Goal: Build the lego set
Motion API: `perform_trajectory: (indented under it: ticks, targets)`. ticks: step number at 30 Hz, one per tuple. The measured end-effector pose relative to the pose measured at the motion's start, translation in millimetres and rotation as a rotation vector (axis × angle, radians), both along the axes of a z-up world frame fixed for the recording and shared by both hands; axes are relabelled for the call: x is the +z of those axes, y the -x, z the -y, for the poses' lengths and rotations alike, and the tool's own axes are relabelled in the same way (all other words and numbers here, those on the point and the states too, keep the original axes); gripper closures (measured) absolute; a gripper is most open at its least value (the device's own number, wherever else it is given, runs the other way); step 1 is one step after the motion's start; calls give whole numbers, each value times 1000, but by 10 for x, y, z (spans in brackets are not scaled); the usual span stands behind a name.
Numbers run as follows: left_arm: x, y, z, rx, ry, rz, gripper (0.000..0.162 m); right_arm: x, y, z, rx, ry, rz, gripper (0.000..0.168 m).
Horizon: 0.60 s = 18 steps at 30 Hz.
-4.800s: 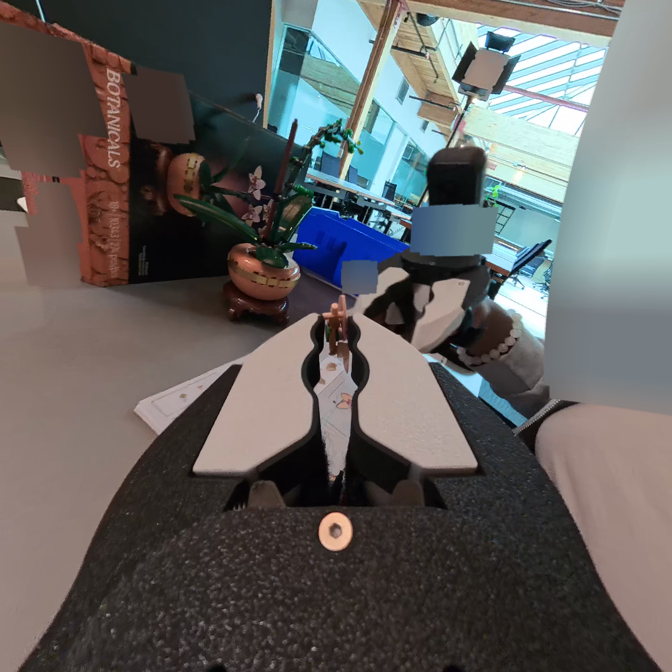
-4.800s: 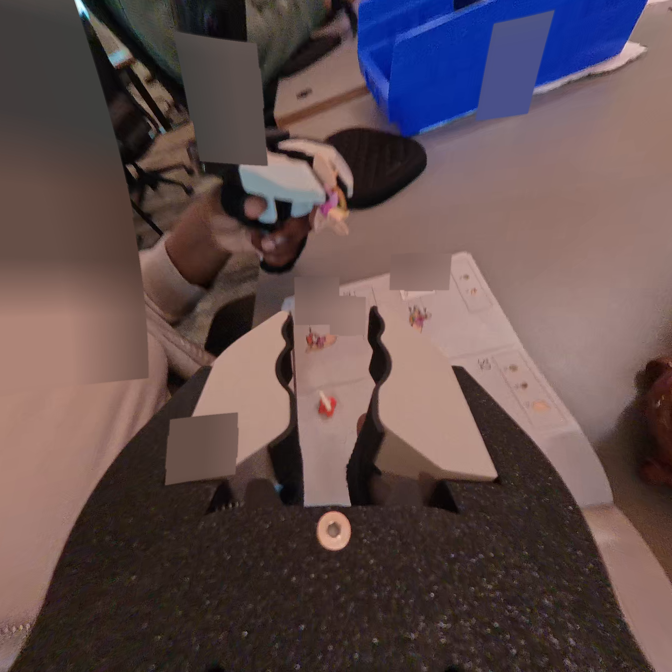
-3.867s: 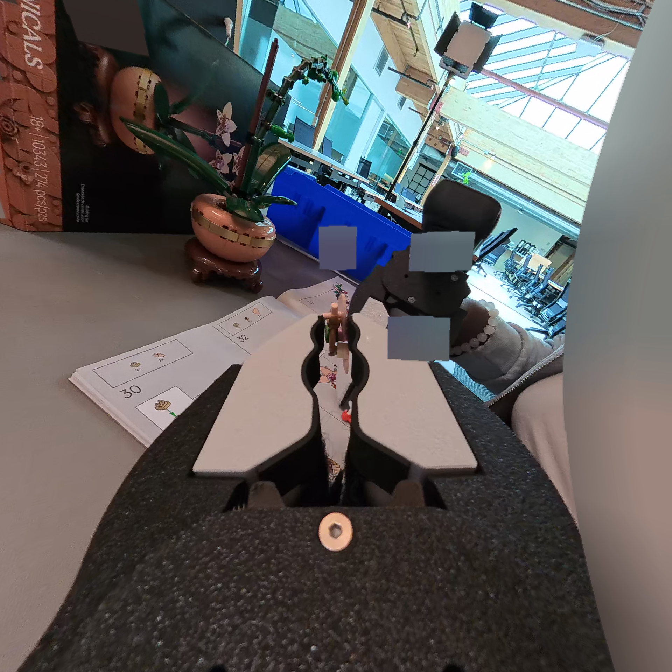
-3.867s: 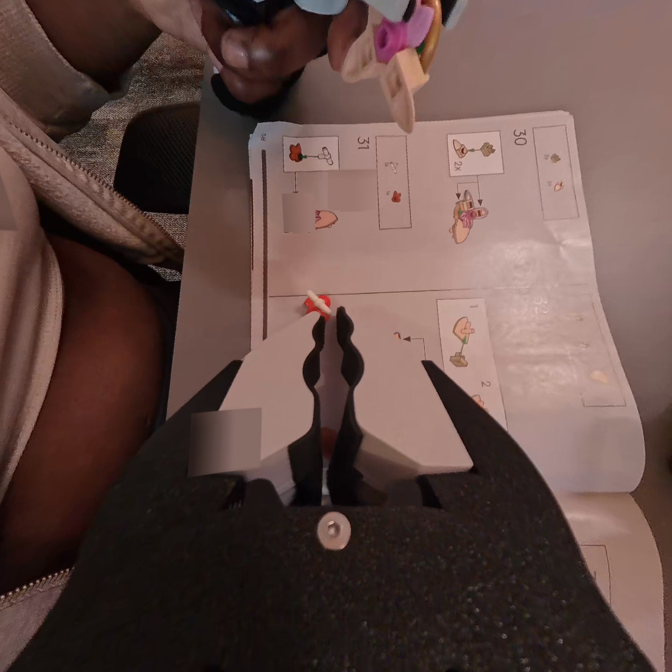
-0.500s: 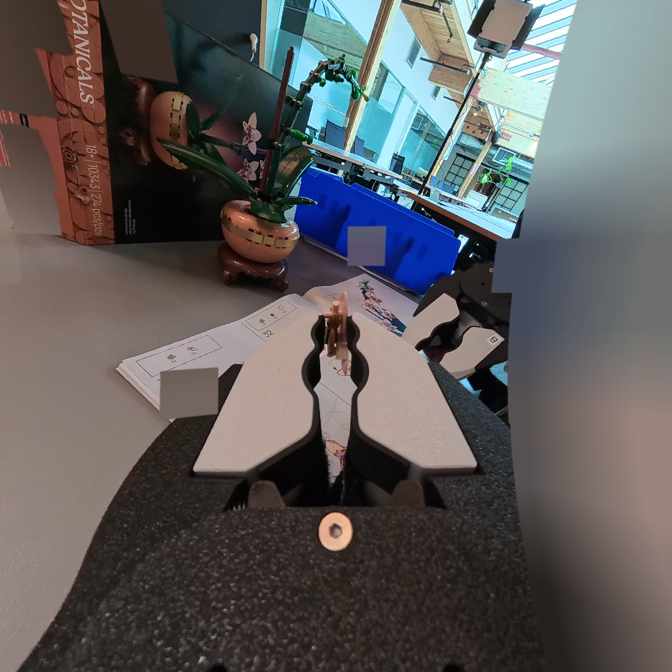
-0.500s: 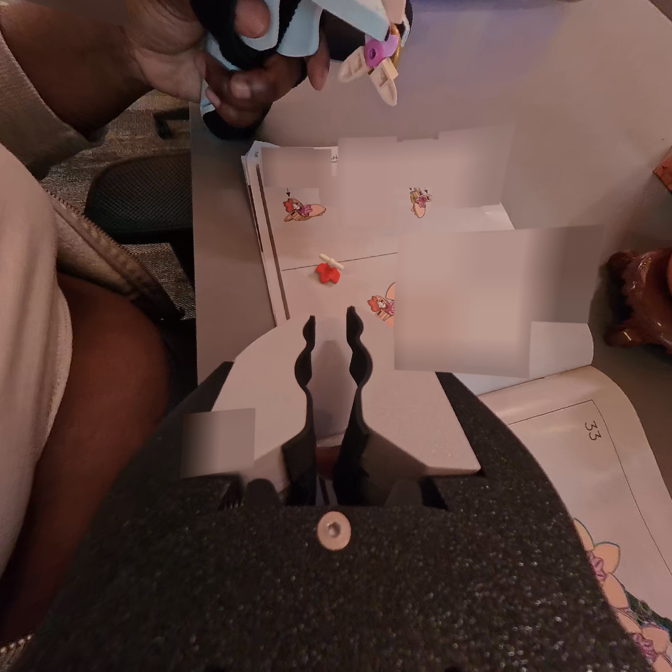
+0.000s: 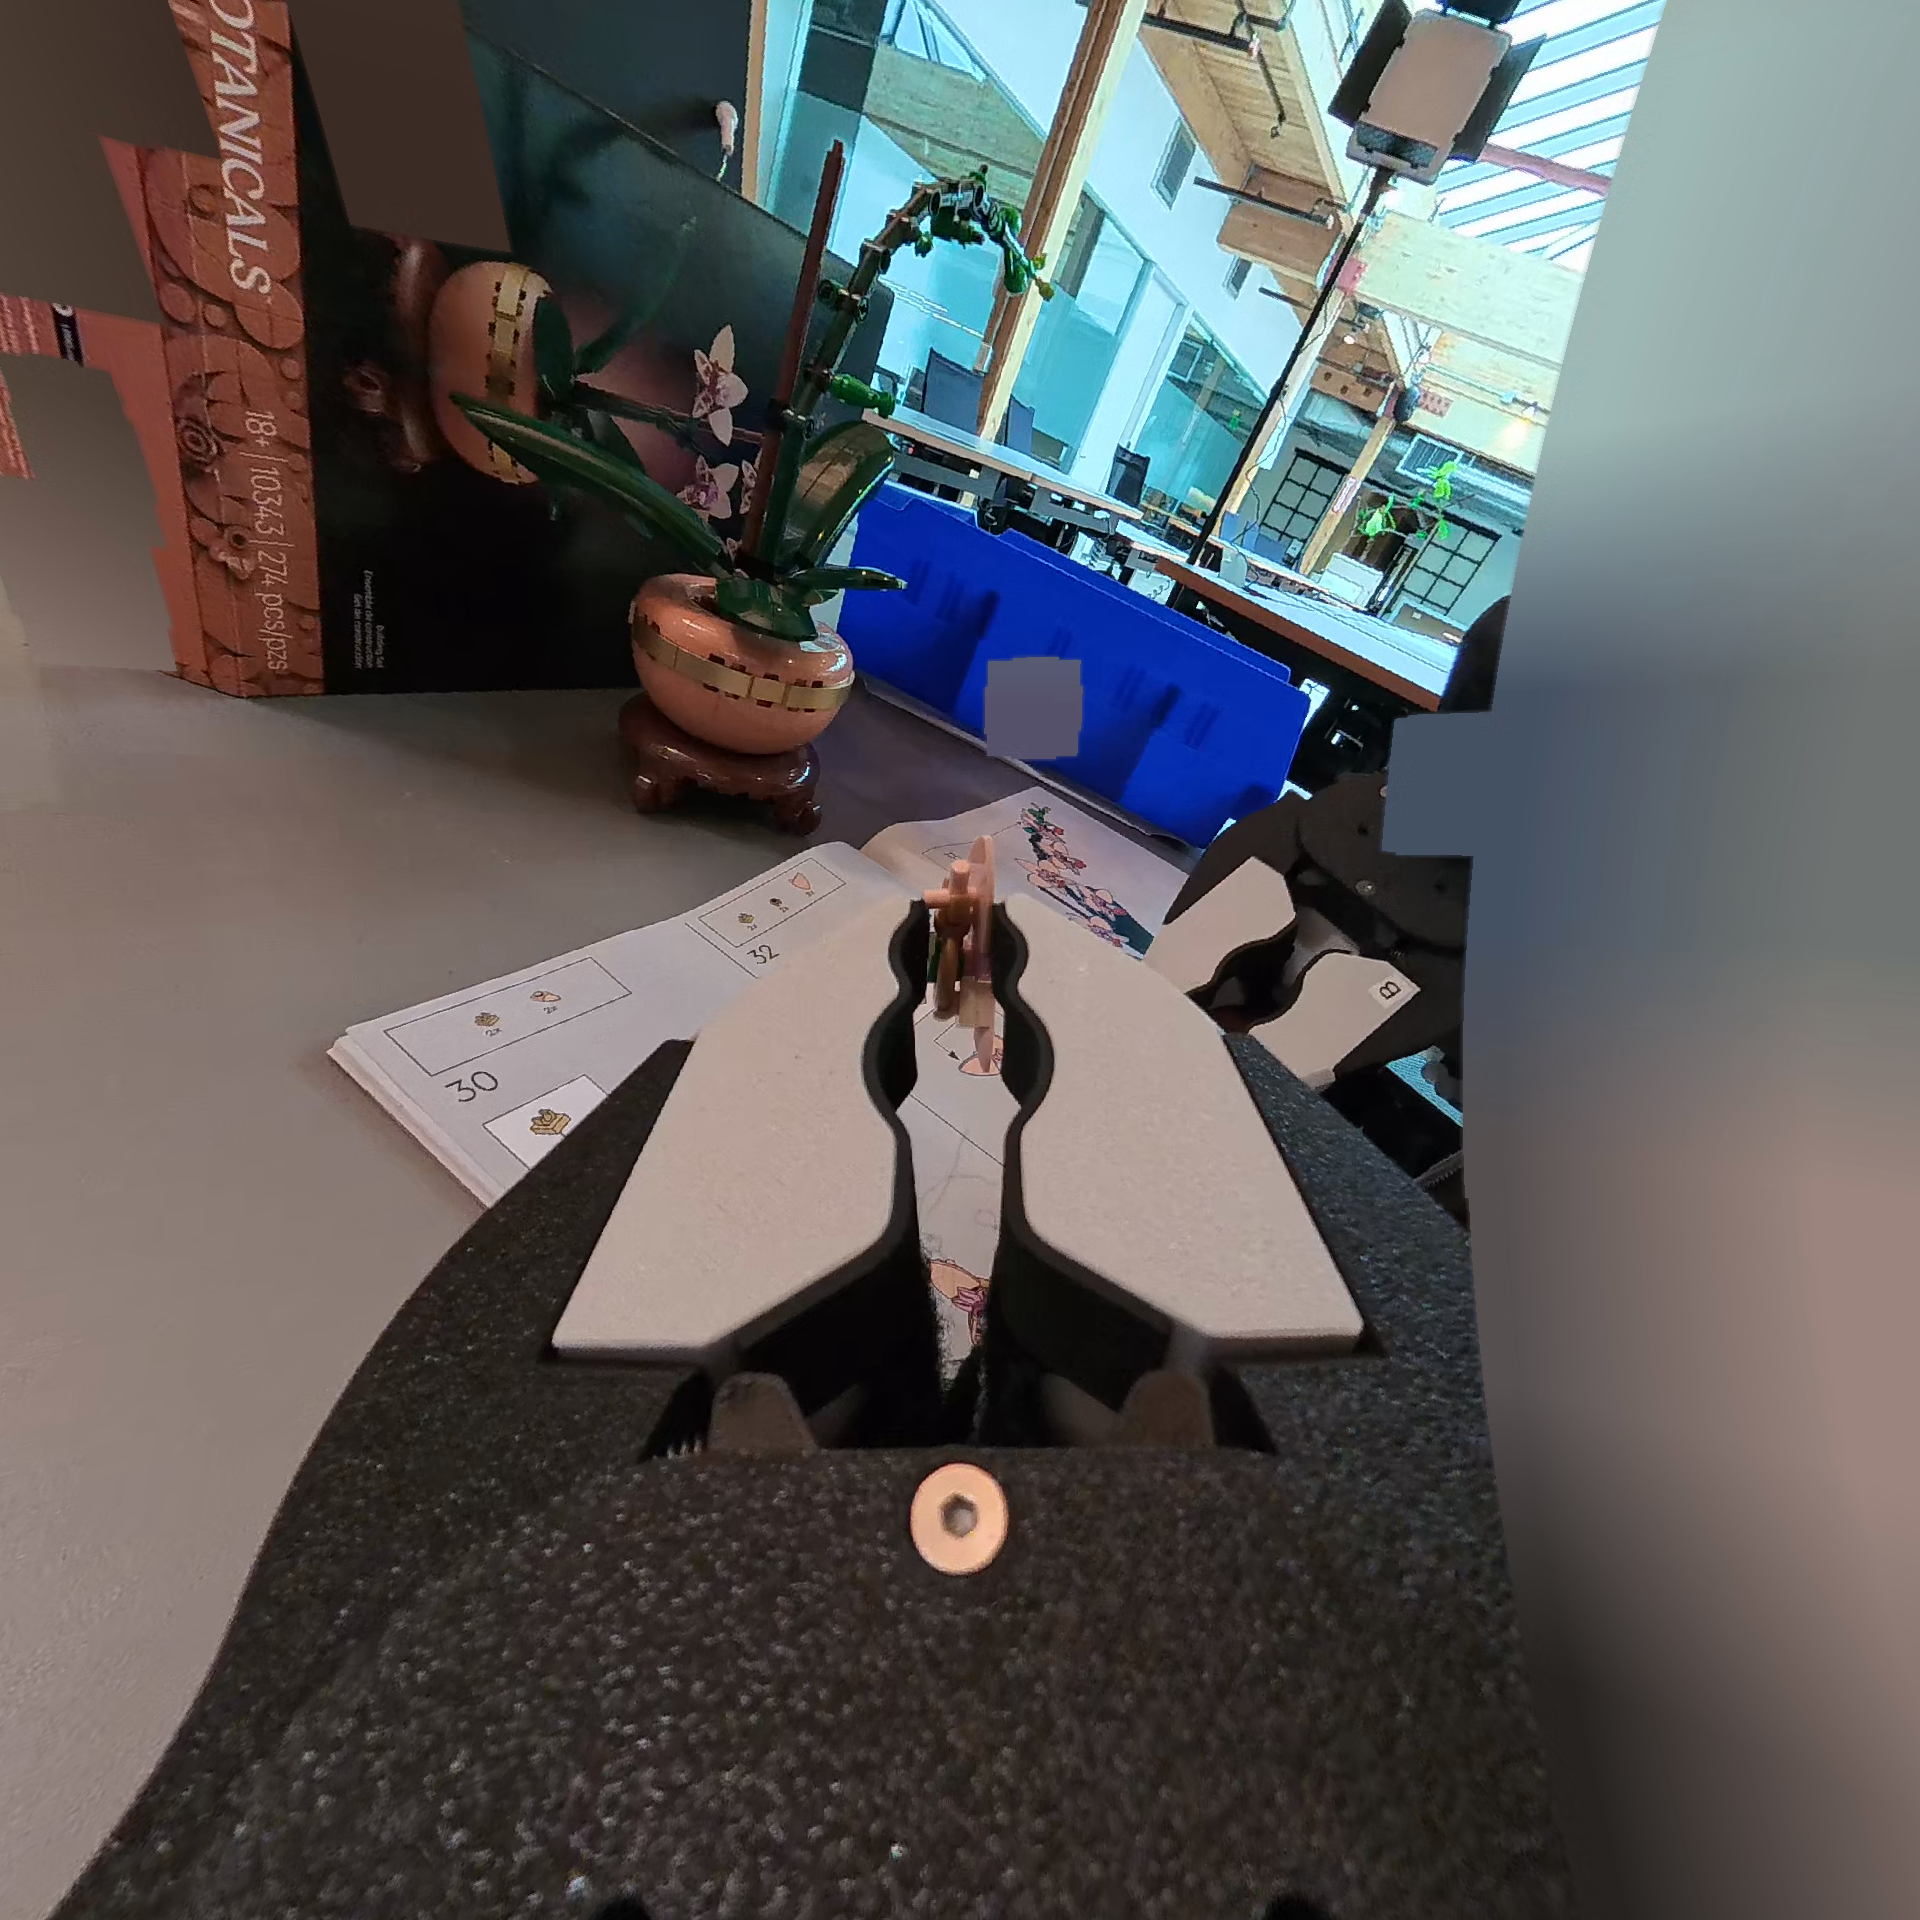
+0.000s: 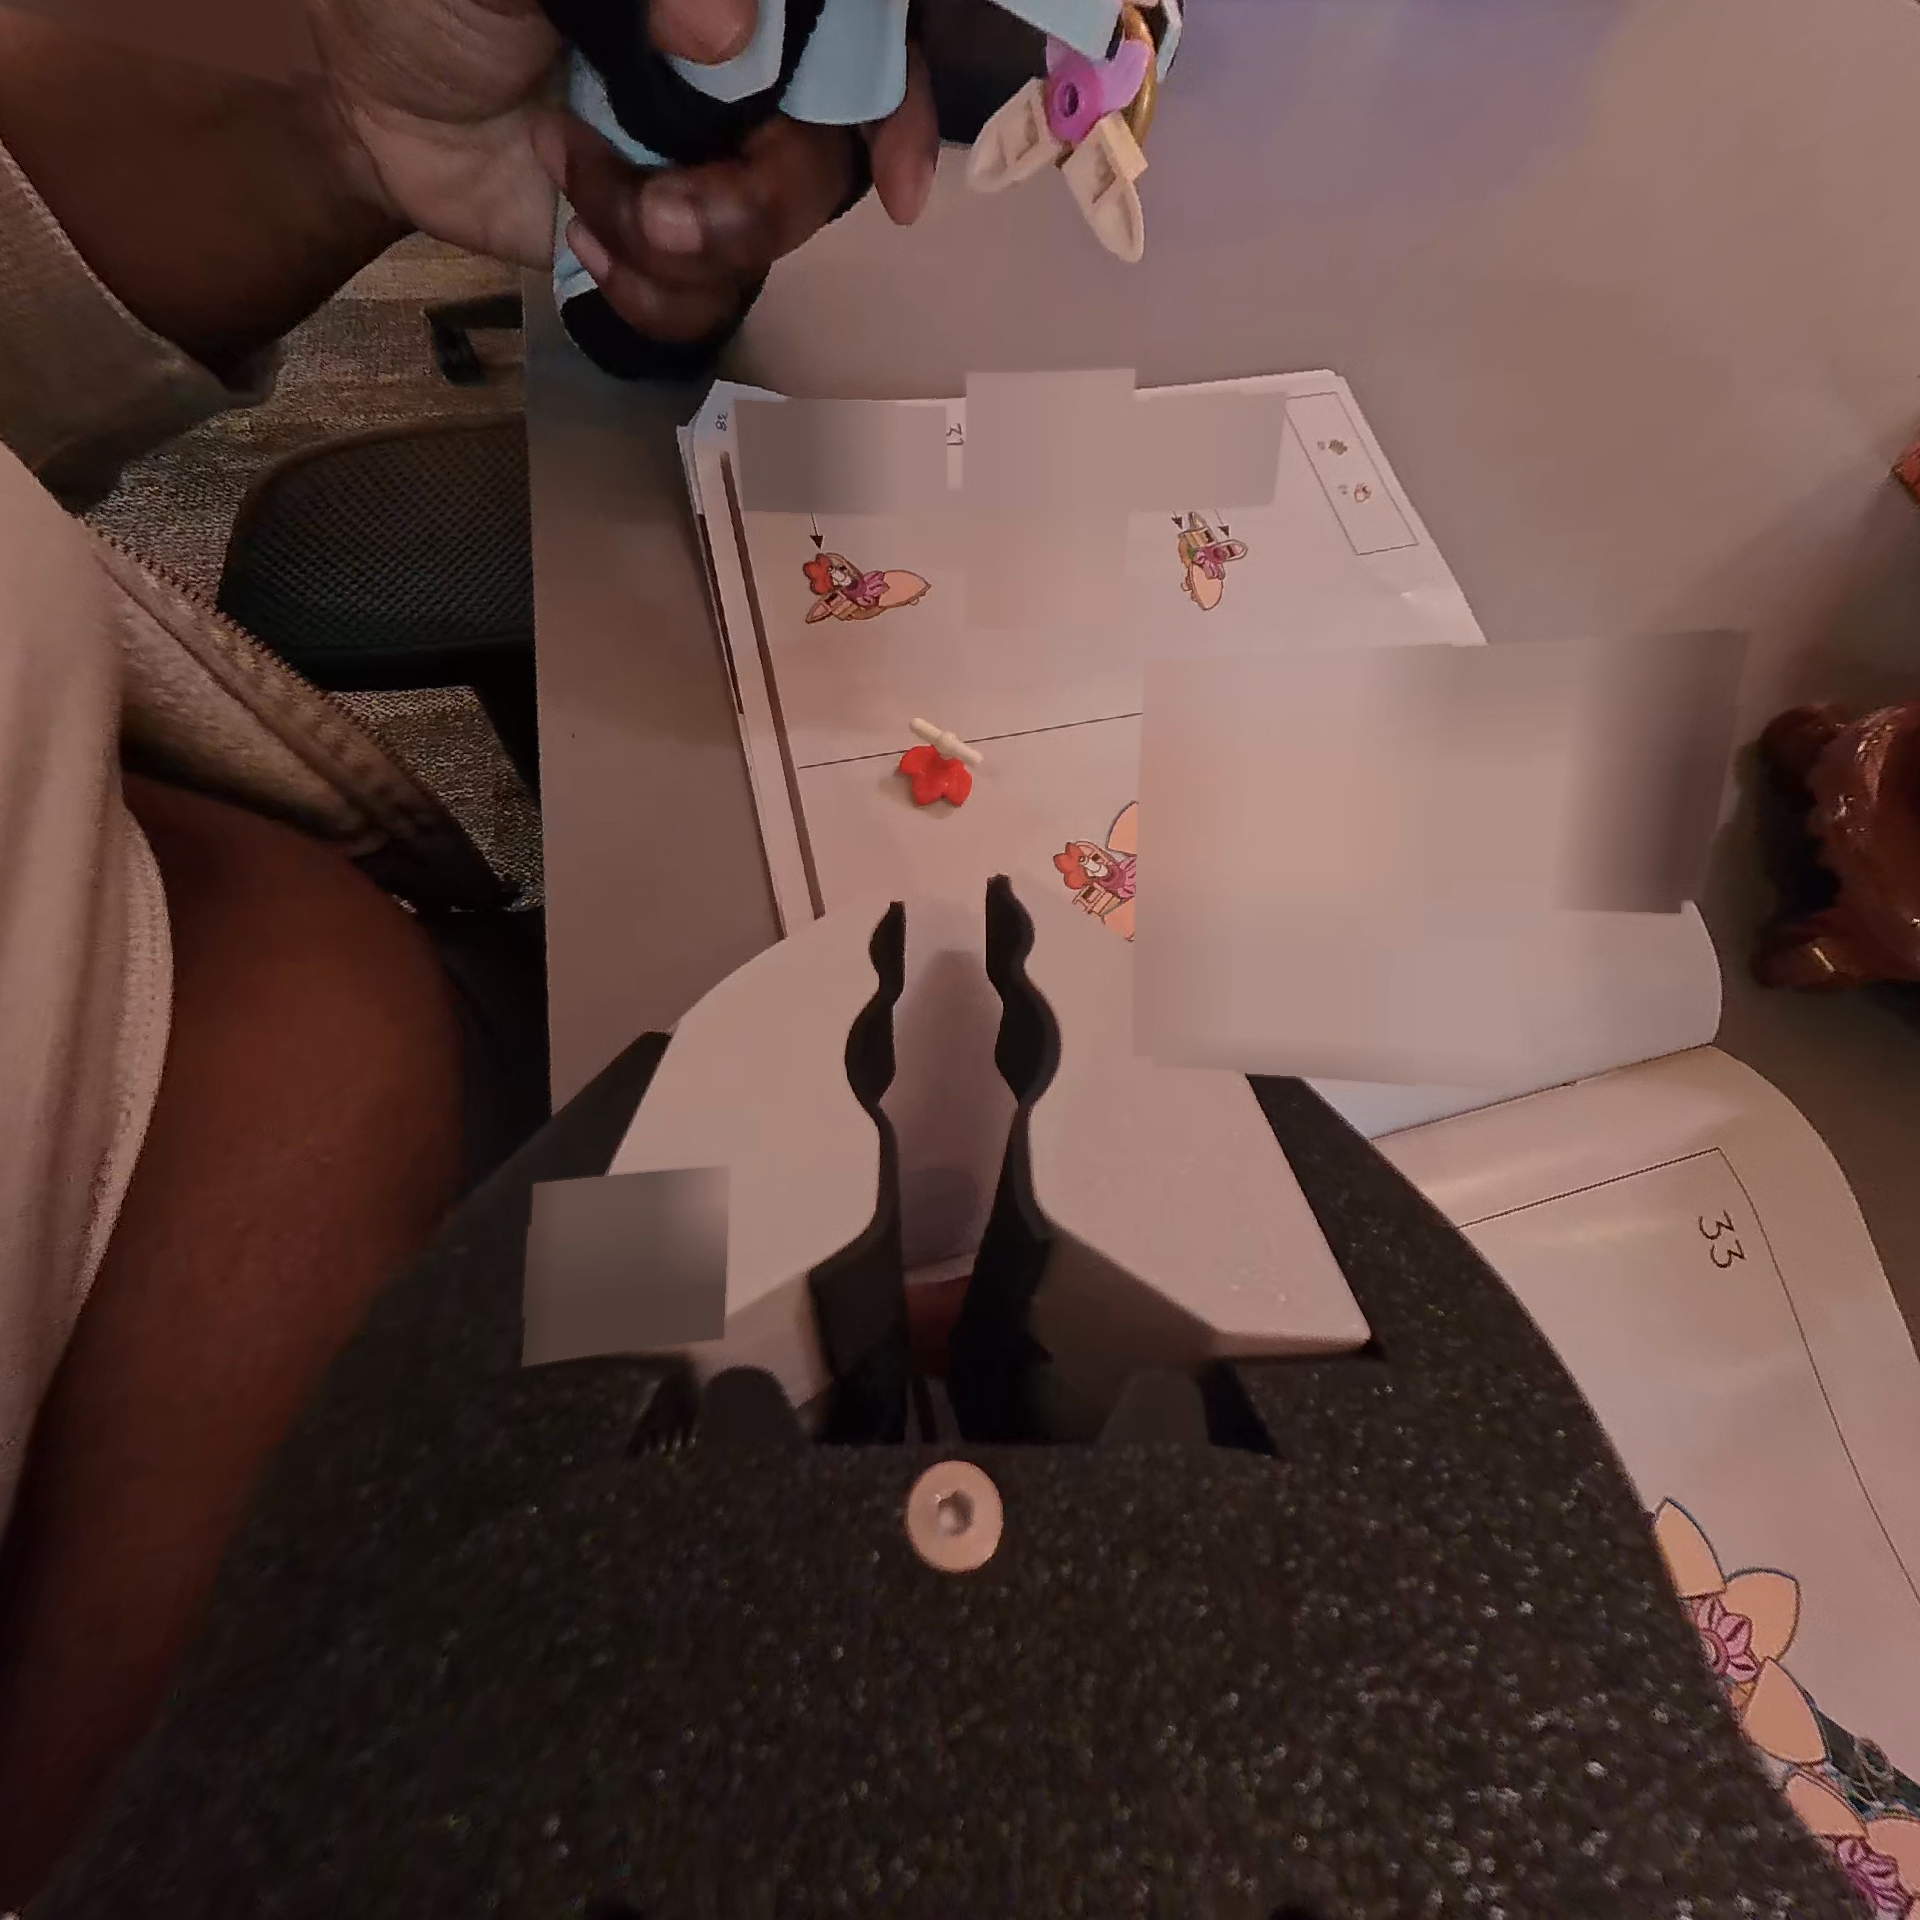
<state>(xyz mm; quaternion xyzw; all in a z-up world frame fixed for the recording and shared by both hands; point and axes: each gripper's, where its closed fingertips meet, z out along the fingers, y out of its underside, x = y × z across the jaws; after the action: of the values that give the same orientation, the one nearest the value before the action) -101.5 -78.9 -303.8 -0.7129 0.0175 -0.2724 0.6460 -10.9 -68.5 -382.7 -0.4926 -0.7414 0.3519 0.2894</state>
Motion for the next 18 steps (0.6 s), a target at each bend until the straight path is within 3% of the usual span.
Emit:
perform_trajectory:
  ticks: [13,18]
  targets:
    - [-10,-6,-5,-3,7,-5,151,37,41,-51,-34,105,7,150]
    - [-21,-25,-8,-6,14,-21,151,-73,13,-6,5,94,143,146]
